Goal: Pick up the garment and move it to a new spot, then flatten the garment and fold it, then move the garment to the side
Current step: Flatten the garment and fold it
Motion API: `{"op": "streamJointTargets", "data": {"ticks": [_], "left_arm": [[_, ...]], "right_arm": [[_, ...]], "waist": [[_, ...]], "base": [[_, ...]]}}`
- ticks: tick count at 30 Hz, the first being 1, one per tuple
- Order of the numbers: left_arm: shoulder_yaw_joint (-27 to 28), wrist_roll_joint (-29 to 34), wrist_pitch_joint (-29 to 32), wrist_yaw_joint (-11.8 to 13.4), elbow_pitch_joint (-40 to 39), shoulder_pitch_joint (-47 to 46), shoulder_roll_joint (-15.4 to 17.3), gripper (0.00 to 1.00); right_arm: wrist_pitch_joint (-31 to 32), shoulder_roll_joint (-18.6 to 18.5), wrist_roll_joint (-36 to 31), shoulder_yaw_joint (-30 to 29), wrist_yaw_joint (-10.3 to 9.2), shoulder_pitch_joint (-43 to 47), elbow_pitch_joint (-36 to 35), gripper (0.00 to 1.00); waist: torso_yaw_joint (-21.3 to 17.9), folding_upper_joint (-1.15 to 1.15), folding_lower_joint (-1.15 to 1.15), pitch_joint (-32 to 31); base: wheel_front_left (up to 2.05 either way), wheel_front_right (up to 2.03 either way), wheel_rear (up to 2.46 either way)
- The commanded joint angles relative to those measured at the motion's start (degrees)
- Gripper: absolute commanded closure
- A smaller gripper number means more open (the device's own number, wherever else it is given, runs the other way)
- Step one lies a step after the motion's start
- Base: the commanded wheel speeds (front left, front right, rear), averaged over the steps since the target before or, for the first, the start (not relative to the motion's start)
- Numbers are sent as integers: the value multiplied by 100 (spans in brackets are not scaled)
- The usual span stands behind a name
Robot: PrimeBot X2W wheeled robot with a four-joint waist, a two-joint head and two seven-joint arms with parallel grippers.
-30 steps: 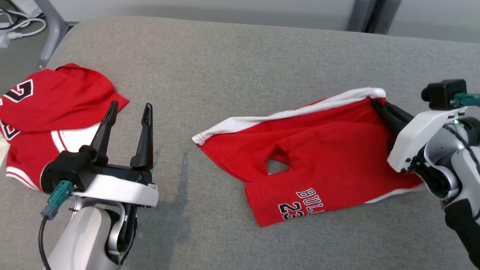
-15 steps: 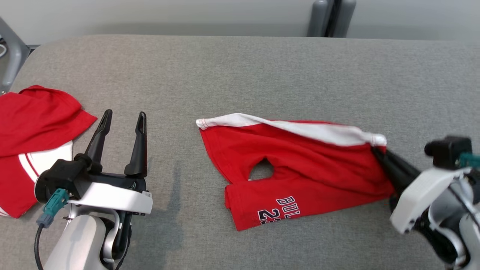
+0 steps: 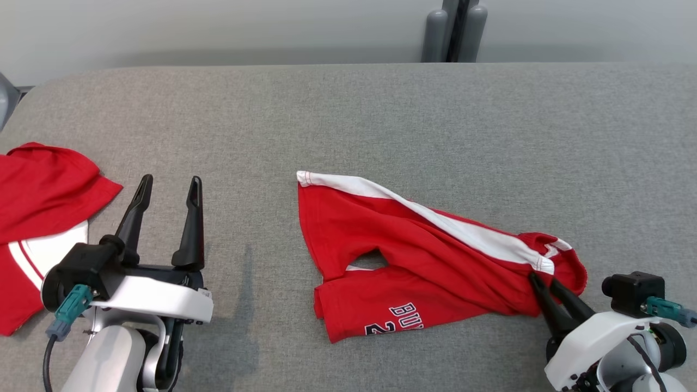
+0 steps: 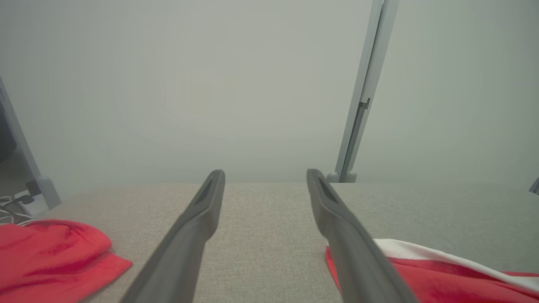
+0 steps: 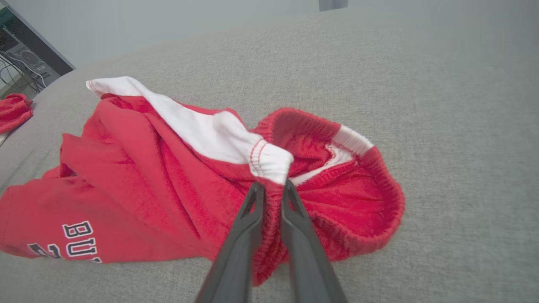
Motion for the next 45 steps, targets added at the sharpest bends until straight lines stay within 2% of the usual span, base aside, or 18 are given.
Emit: {"op": "streamJointTargets", "data": {"ticks": [1,8,18,28,45], "left_arm": [[30,-19,19,38,-22,70,46,0],[98,-33,85,185,-138,253,132,0],[162,68,150,409,-316,458,259,0],[70,123,267,488,-427,693,330,0],[-32,91,400,567,-535,789,393,0]], "right_arm": [[-99,-10,-18,-60,1,16,39,0],[-698,96,-199,-419,1,106,-82,0],[-1341,385,-942,-1090,1,-83,-955,0],[-1277,494,-1261,-981,1,67,-1161,0],[-1158,608,-1284,-1106,1,110,-1099,0]], "waist": [[-32,0,0,-34],[-175,0,0,-210],[-286,0,0,-496],[-278,0,0,-742],[-236,0,0,-754]], "base": [[0,0,0],[0,0,0],[0,0,0],[0,0,0],[0,0,0]]}}
